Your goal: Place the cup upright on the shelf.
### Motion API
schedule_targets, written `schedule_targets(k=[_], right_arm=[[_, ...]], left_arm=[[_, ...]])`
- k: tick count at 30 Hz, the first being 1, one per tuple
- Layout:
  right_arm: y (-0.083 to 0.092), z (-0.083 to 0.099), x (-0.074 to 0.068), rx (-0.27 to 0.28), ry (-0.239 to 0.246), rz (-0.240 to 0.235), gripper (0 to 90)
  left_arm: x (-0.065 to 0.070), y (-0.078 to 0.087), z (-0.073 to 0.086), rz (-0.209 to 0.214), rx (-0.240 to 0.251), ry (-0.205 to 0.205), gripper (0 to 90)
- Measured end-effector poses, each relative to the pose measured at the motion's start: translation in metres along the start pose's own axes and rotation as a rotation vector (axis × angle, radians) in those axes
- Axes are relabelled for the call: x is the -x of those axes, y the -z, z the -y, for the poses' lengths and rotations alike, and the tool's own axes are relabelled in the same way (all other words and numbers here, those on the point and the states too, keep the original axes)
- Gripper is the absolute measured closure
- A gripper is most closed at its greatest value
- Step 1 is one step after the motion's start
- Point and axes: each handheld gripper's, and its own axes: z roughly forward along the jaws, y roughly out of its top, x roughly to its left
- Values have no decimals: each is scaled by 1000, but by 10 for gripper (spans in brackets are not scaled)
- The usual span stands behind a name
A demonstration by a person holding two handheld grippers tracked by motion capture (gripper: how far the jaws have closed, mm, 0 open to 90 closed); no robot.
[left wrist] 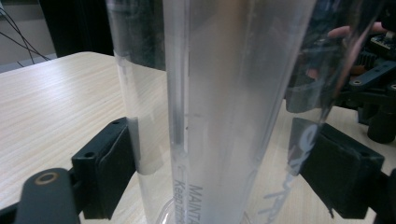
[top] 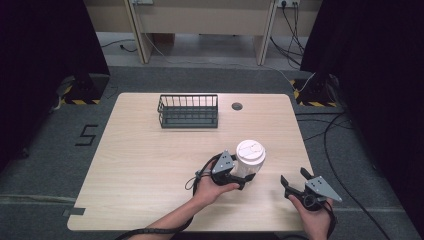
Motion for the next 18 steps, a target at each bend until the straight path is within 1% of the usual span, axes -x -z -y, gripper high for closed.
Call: schedule_targets(k=[6,12,15,18], right_arm=[[0,0,0,-1,0,-1,207],[0,0,0,3,-12,-6,207],[0,0,0,1,-13,-6,206],[0,0,0,1,-11,-6,207]], left_arm=[[1,-5,-3,-8,6,-2,144],[1,-6,-4,-8,3,-22,163],[1,-4,-4,-19,5,-19,167],[-2,1,-3,-24,12,-1,170]])
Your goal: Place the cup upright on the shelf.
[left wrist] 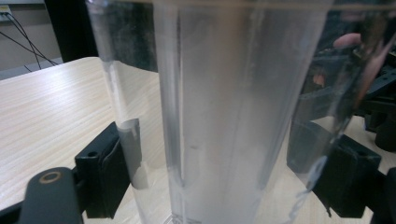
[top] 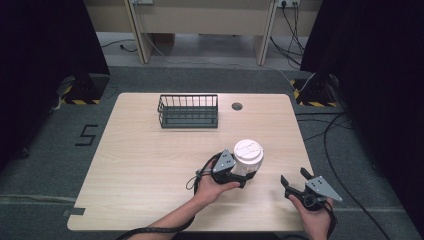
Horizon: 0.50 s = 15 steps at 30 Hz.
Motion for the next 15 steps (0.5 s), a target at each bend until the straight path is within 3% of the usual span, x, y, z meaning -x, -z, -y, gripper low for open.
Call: schedule_targets(k=[6,15], right_arm=[[0,0,0,-2,-2,0,206],[0,0,0,-4,-2,2,206]], left_arm=[[-6,8,-6,-13,20,13,171],[-20,27,-25,-46,46,-5,171]])
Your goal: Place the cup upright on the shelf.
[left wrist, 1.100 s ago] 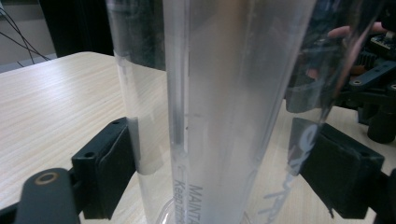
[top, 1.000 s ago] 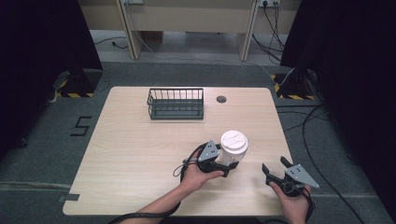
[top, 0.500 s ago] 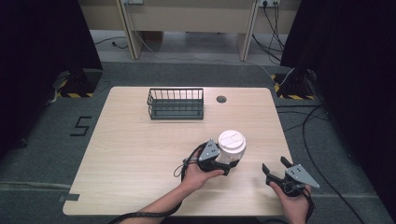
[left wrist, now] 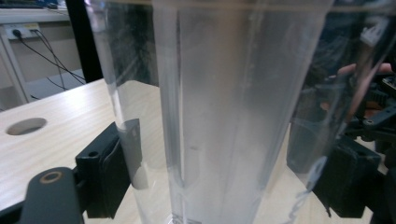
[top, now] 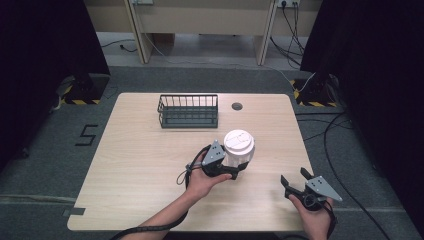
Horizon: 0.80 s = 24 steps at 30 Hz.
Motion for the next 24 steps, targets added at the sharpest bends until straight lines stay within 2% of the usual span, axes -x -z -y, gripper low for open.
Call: schedule_targets(k=[11,24], right_arm=[[0,0,0,-2,-1,2,207],[0,0,0,-4,-3,4,207]], left_arm=[[-17,19,-6,-47,-20,-13,172],[-32,32,-10,-92,-29,-21,172]])
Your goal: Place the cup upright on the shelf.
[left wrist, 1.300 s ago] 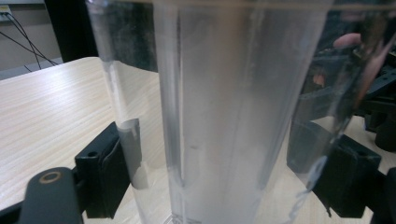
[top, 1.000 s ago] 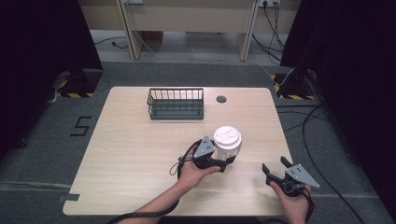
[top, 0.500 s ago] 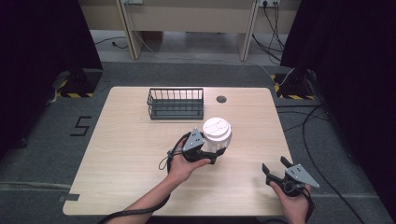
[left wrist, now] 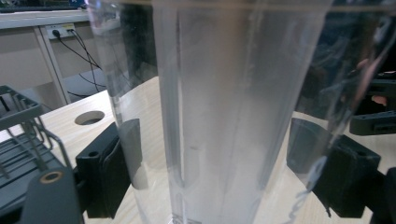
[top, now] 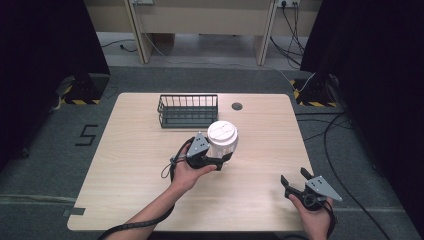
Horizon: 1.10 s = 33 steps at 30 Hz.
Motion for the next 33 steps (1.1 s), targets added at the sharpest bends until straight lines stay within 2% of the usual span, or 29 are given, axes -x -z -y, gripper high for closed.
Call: schedule_targets(k=[16,25,33], right_arm=[[0,0,0,0,-2,-1,207],[0,0,0,2,-1,-1,207],[0,0,1,2,-1,-2,206]], left_arm=[[-24,12,-1,-70,-13,2,172],[-30,16,-1,-97,-16,-9,172],[-37,19,-3,-123,-10,1,172]])
